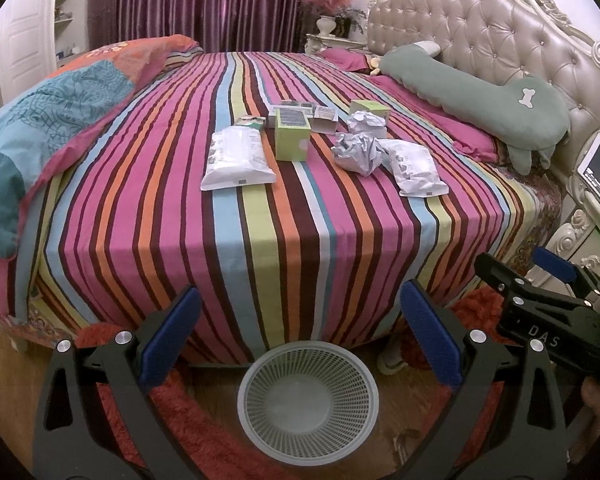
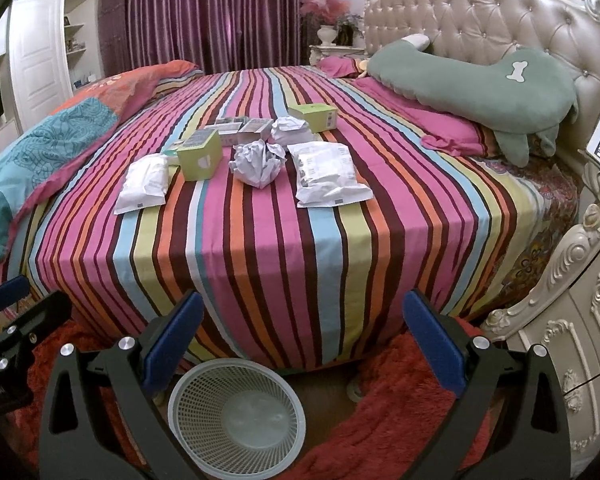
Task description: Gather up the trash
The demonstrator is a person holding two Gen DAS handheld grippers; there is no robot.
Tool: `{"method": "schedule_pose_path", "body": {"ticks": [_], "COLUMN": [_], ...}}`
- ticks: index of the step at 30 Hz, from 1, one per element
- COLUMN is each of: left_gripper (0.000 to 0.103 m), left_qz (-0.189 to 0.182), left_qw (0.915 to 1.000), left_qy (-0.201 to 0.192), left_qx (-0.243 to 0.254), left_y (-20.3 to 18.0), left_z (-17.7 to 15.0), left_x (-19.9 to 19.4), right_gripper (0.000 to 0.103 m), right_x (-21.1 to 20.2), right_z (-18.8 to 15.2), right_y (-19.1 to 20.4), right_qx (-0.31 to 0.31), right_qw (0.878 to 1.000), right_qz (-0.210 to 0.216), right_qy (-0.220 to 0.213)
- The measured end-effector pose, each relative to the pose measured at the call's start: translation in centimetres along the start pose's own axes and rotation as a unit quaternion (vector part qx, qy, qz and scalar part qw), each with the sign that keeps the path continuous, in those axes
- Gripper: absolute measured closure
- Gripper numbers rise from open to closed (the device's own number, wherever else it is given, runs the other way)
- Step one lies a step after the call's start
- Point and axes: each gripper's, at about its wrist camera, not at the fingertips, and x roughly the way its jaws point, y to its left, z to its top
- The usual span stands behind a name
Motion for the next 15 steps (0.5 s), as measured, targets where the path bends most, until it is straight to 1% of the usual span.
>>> {"method": "schedule_pose_path", "body": {"ticks": [15], "left_gripper": [0.006], "left_qz": [0.002], "left_qw": [1.0], "left_qy": [-0.001], "left_qx": [-0.001], "left_y": [0.06], "left_z": [0.01], "left_x": [0.03], "right_gripper": [0.008], "right_x": [-0.03], "right_z": [0.0], "right_y": [-0.09], "right_qx": [-0.001], "right_qw": [1.0], "right_qz": [-0.002], "right_qy": [-0.002]}}
